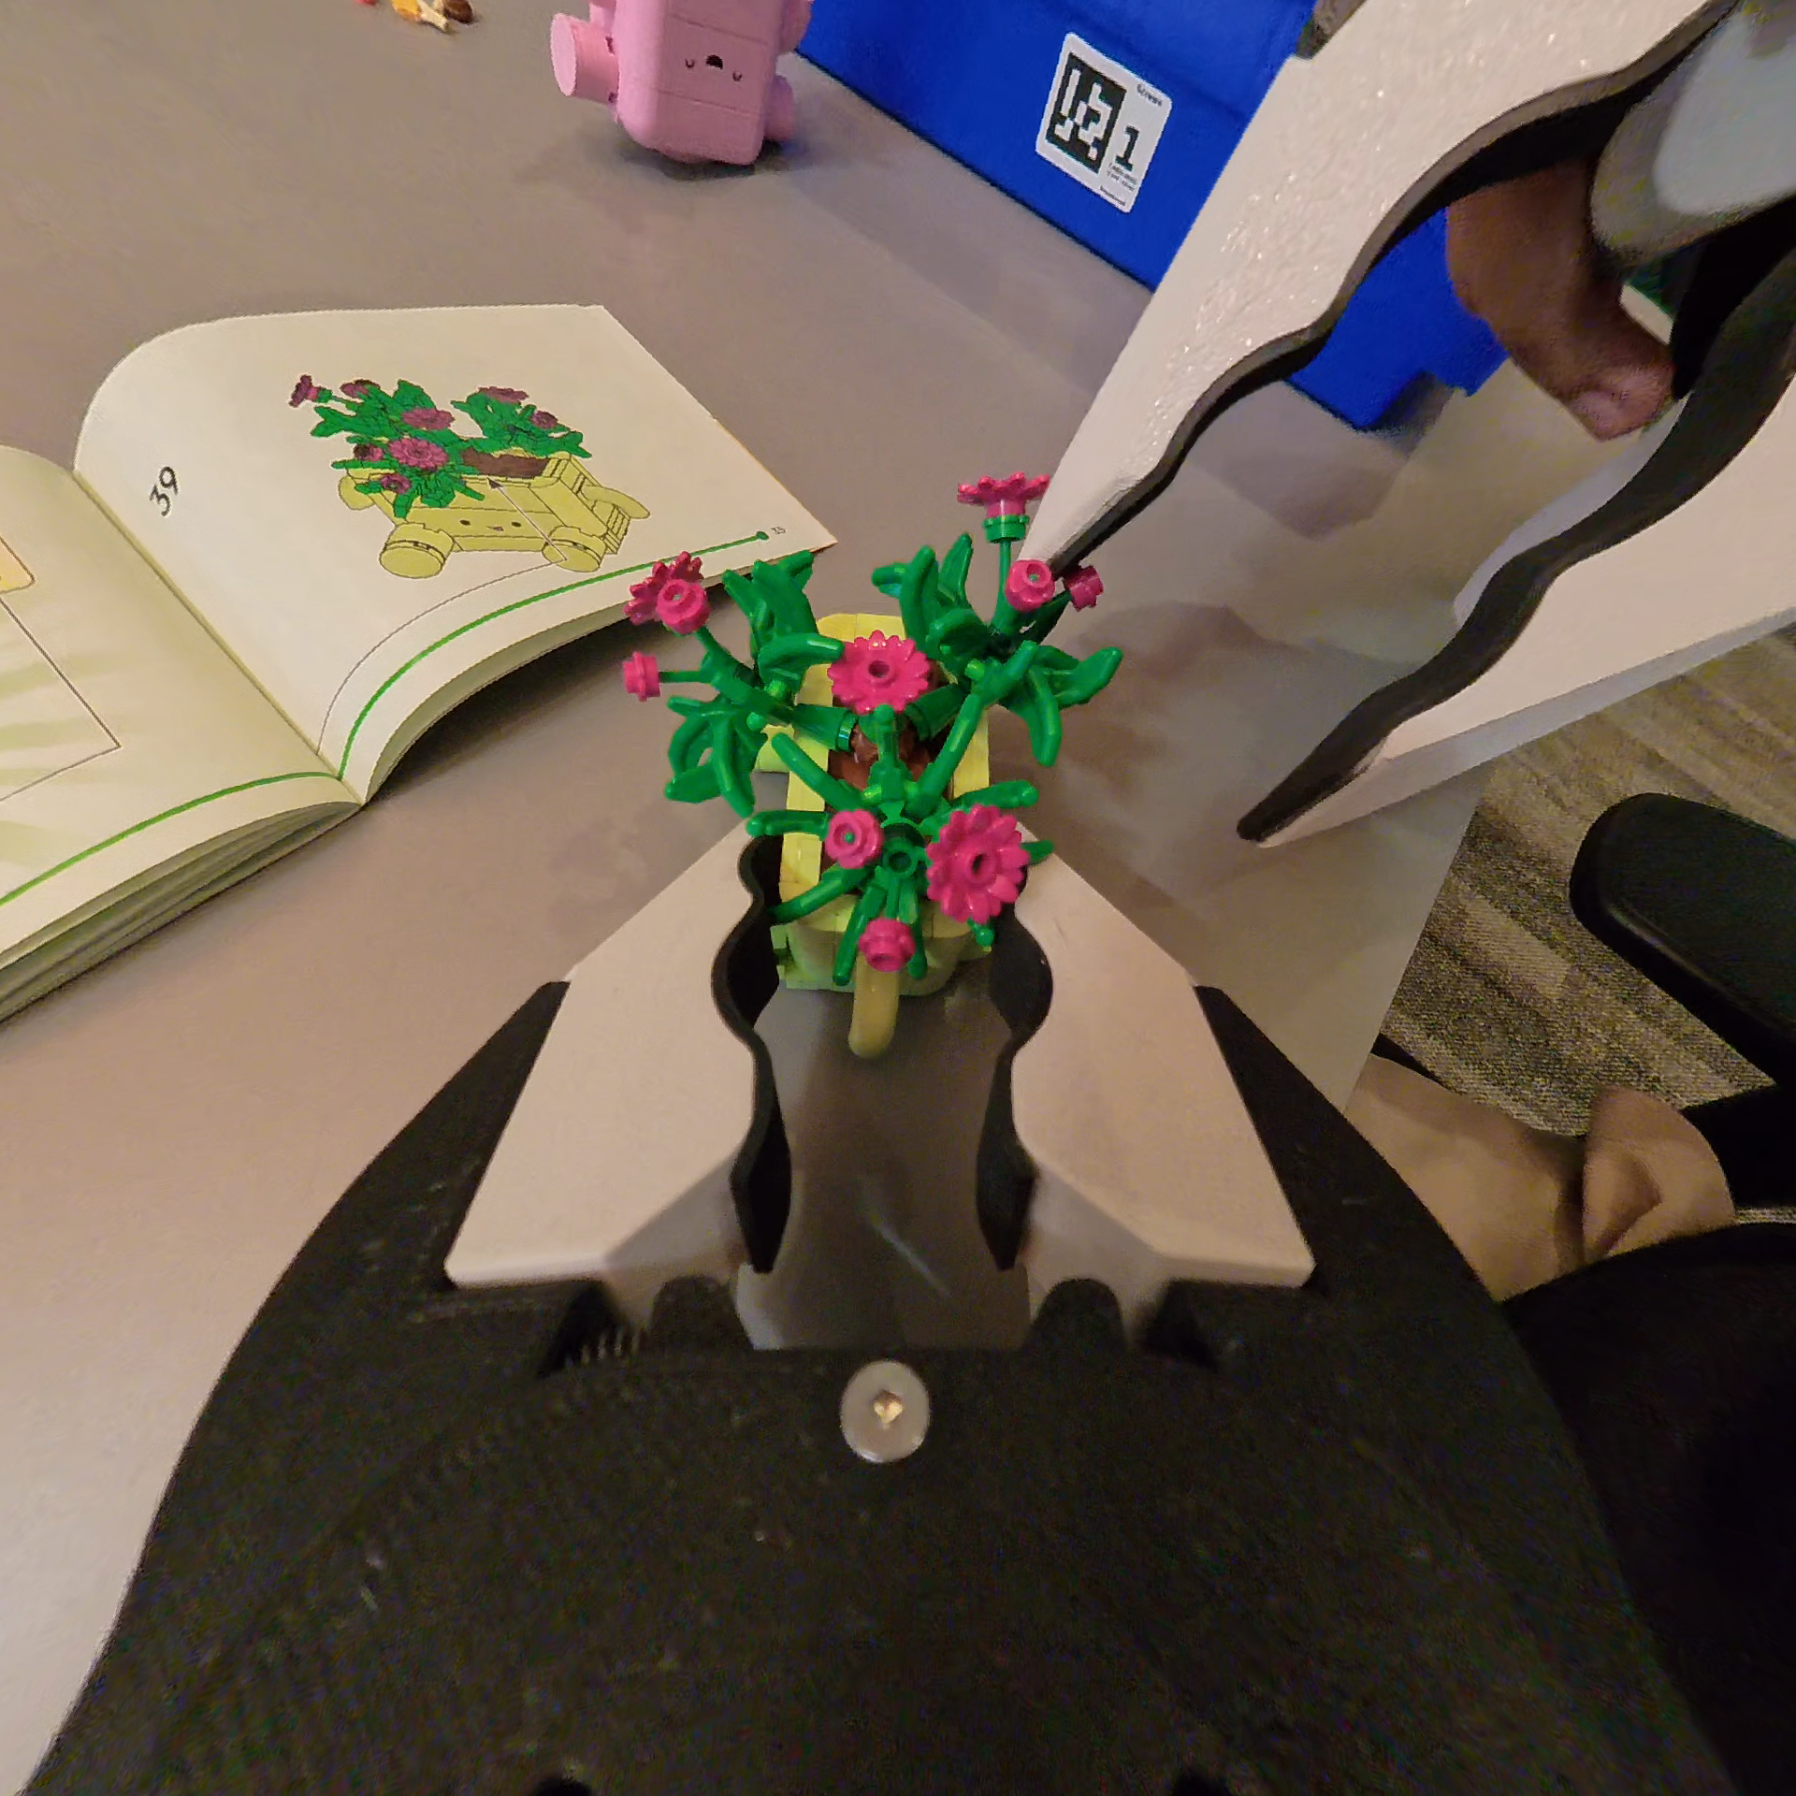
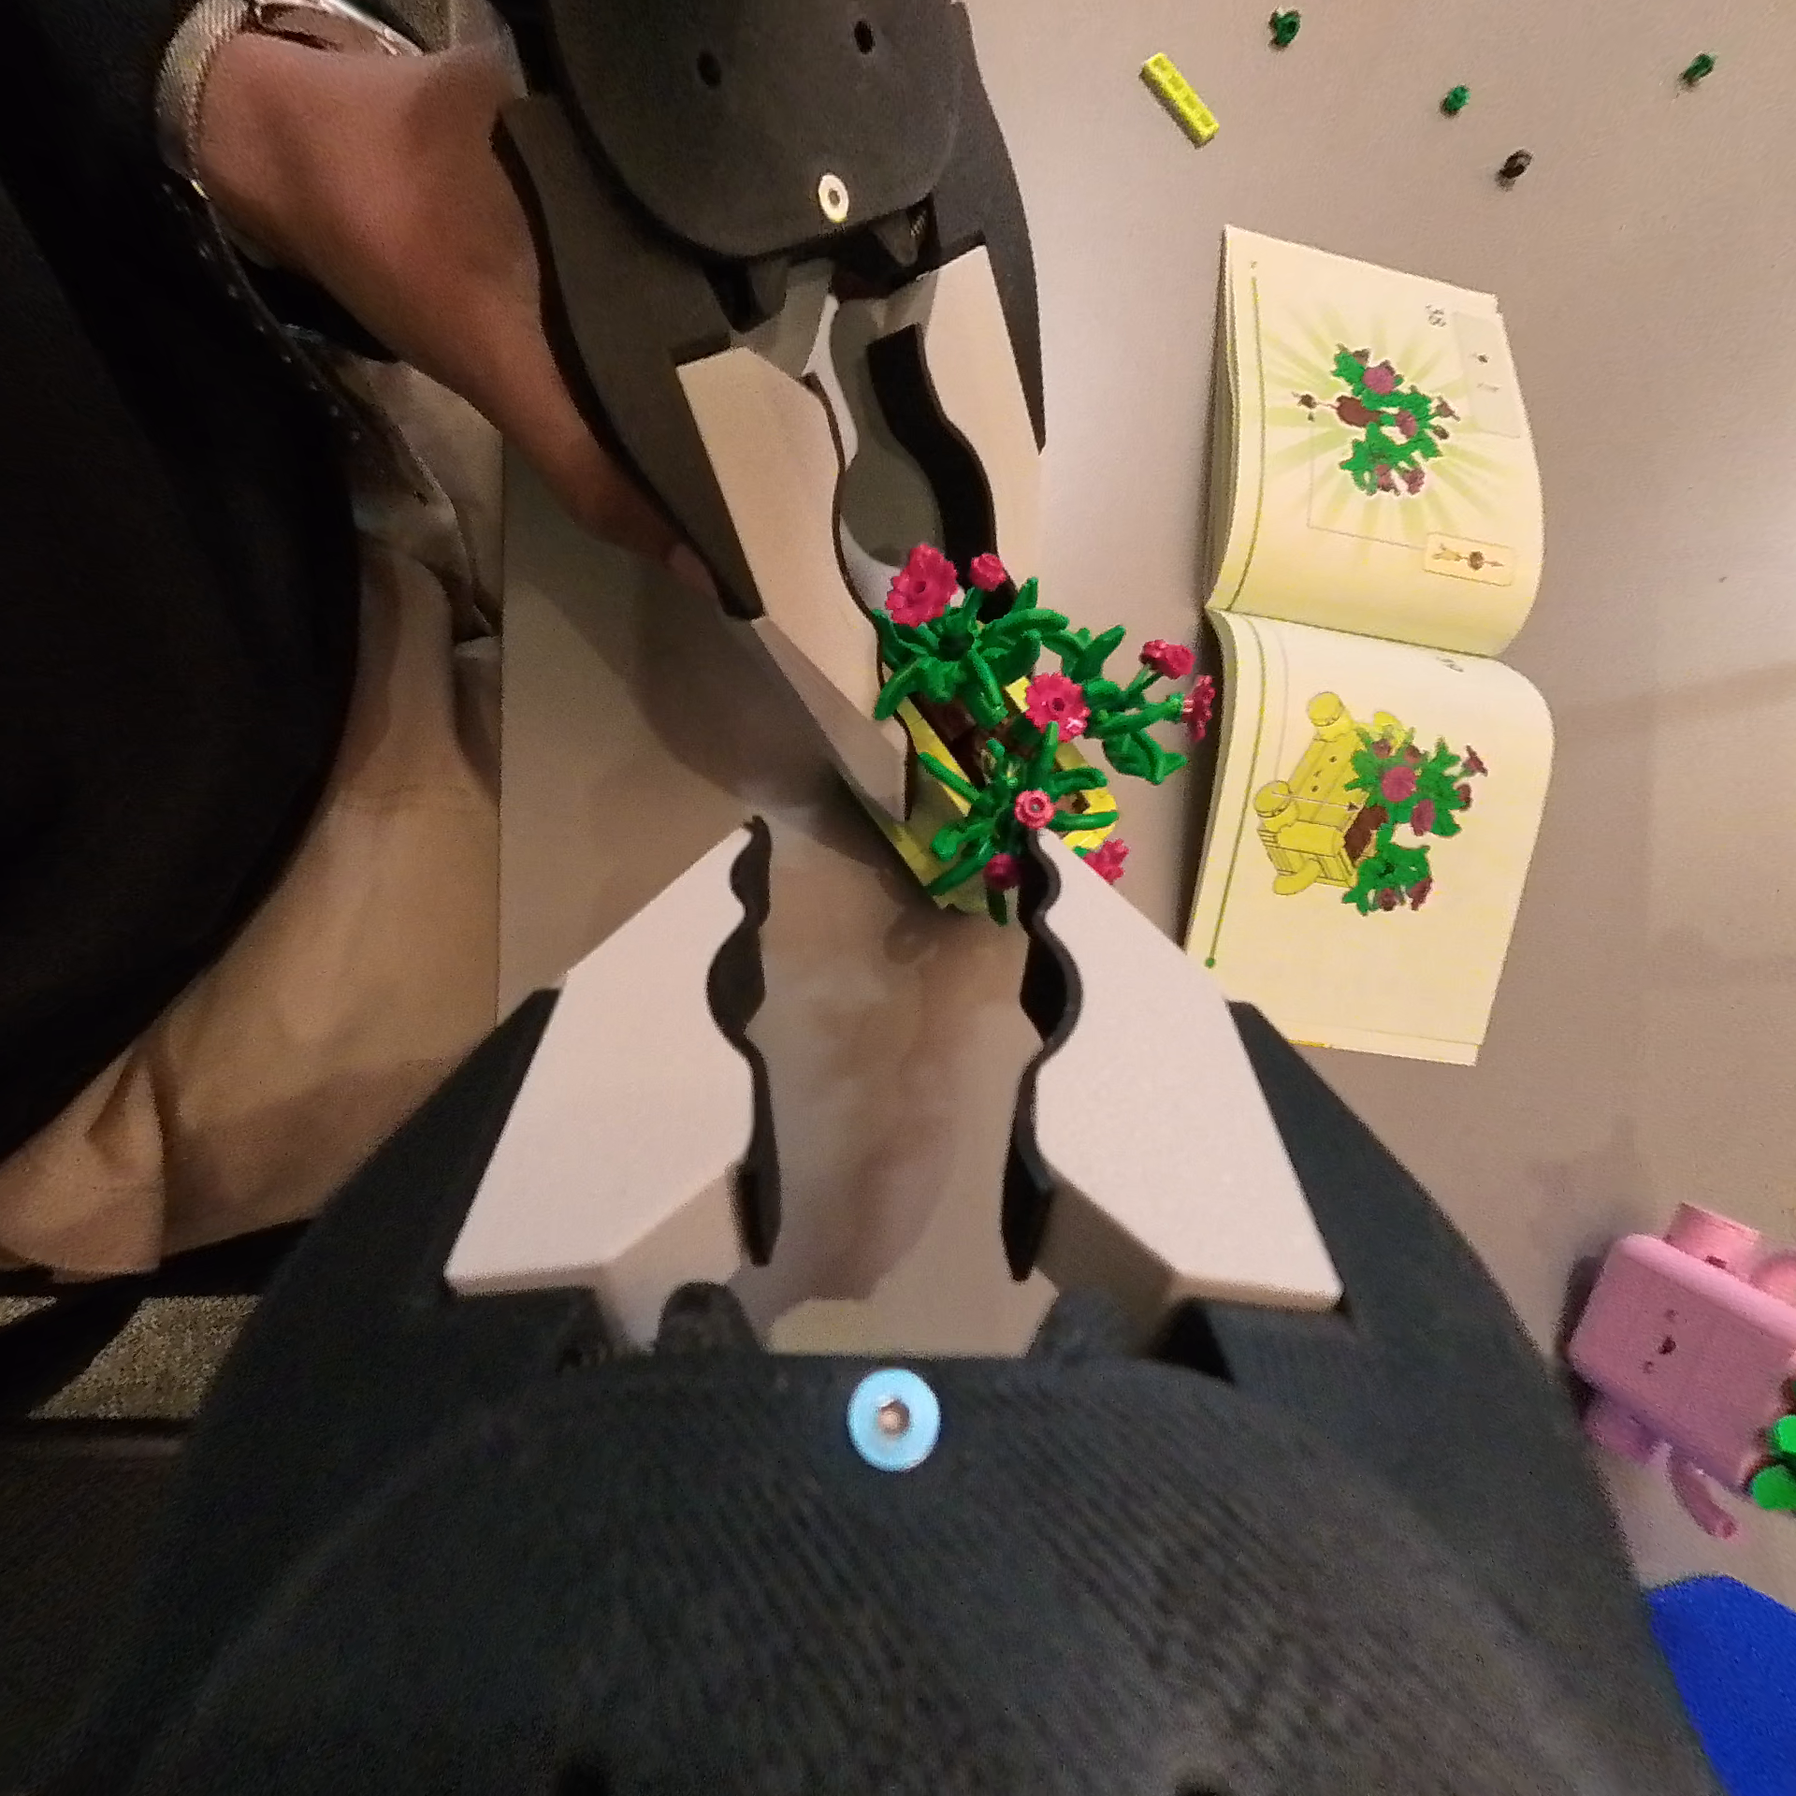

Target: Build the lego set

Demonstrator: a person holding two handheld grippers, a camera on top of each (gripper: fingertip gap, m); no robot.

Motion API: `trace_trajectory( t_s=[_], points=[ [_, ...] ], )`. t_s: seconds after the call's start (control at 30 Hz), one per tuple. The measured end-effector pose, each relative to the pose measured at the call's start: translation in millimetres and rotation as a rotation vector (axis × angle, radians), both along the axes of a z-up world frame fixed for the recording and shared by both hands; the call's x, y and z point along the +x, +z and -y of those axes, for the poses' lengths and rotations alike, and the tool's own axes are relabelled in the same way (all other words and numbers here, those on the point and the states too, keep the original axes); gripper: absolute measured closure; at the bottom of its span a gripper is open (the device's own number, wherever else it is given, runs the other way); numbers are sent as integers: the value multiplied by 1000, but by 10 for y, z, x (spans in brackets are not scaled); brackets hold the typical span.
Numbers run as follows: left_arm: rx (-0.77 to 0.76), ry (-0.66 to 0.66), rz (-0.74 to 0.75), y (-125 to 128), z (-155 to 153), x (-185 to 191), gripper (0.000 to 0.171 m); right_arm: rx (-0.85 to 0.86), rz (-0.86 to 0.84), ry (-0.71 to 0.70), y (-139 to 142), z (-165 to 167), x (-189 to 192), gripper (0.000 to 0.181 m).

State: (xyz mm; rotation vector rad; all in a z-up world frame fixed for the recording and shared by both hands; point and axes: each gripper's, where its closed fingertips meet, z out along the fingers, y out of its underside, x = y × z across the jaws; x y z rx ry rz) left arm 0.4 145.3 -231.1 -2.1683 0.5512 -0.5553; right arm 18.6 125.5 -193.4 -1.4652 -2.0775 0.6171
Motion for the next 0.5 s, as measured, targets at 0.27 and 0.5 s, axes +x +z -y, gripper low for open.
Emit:
trace_trajectory(
  t_s=[0.27, 0.5],
  points=[
    [-1, 0, 0, -1, 0, 0, 133, -11, 44, 20, 3, -3, 5, 132],
    [-2, 3, -1, -3, -2, -5, 133, 5, 48, 10, -6, -1, -2, 130]
  ],
)
